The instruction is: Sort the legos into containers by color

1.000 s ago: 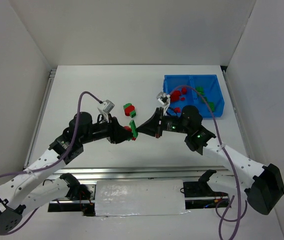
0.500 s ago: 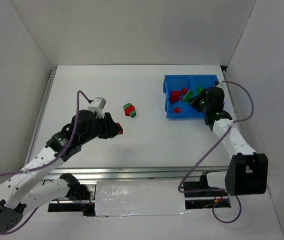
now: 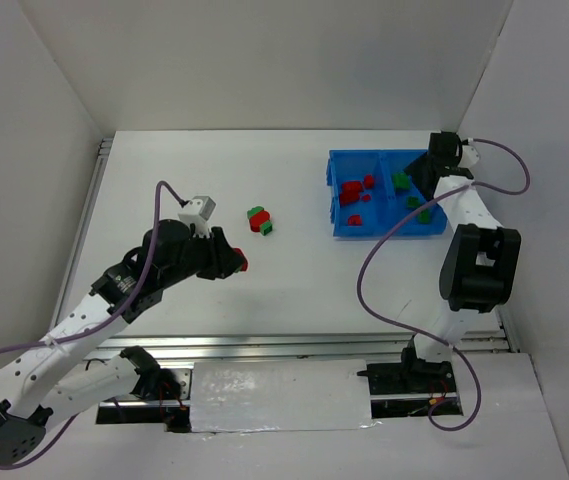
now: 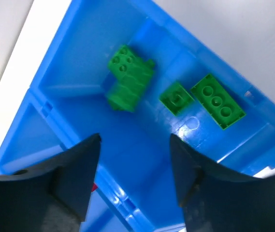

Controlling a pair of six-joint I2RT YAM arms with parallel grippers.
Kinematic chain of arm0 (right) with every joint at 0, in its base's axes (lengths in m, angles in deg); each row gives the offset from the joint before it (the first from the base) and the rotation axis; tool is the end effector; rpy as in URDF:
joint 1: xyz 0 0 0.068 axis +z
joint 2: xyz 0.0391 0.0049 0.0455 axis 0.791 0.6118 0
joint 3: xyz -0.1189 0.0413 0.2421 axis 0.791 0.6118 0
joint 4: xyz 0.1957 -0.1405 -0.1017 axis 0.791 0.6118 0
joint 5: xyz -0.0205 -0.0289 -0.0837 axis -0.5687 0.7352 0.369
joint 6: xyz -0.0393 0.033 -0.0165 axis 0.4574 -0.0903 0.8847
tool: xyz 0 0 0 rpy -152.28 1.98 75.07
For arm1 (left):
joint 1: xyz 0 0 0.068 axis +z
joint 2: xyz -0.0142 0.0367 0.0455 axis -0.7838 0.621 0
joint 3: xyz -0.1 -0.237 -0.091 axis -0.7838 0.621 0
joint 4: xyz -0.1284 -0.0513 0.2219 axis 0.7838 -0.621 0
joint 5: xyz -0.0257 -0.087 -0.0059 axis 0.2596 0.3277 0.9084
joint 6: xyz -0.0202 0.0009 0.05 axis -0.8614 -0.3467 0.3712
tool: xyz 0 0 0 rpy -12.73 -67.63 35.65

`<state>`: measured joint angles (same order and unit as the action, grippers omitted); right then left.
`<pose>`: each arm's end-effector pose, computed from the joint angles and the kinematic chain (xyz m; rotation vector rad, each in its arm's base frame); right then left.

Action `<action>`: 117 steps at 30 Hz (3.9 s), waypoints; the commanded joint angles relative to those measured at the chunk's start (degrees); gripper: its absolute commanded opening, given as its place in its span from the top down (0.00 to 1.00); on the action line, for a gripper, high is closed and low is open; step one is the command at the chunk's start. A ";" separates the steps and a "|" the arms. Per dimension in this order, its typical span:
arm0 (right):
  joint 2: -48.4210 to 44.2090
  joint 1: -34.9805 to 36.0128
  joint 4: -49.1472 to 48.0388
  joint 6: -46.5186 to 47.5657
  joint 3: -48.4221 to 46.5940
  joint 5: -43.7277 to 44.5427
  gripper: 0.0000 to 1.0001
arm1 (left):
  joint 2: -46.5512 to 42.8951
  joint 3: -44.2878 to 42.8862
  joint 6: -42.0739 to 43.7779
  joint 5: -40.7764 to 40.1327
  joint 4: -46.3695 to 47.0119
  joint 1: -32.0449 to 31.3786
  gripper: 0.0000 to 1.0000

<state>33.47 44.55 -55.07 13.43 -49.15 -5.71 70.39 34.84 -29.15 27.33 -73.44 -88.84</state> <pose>0.3929 -0.0608 0.2668 1.0719 1.9975 0.0853 0.1571 -0.1193 0.3304 0.0232 2.0745 -0.8115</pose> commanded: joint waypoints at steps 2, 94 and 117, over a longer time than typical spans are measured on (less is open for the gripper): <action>1.22 -0.80 3.97 -0.35 -5.84 0.26 0.28 | -1.17 -1.79 1.73 2.16 2.40 -0.12 1.00; -44.21 51.60 -56.04 6.07 38.61 -52.83 1.00 | -14.35 1.46 4.10 28.89 17.61 0.06 1.00; -12.86 16.61 -1.39 18.99 7.53 -5.29 0.87 | -11.98 -4.70 5.07 -0.74 -5.96 0.06 1.00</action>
<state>14.80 61.95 -65.89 30.28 -36.80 -19.48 58.56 30.95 -24.72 32.24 -76.54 -88.65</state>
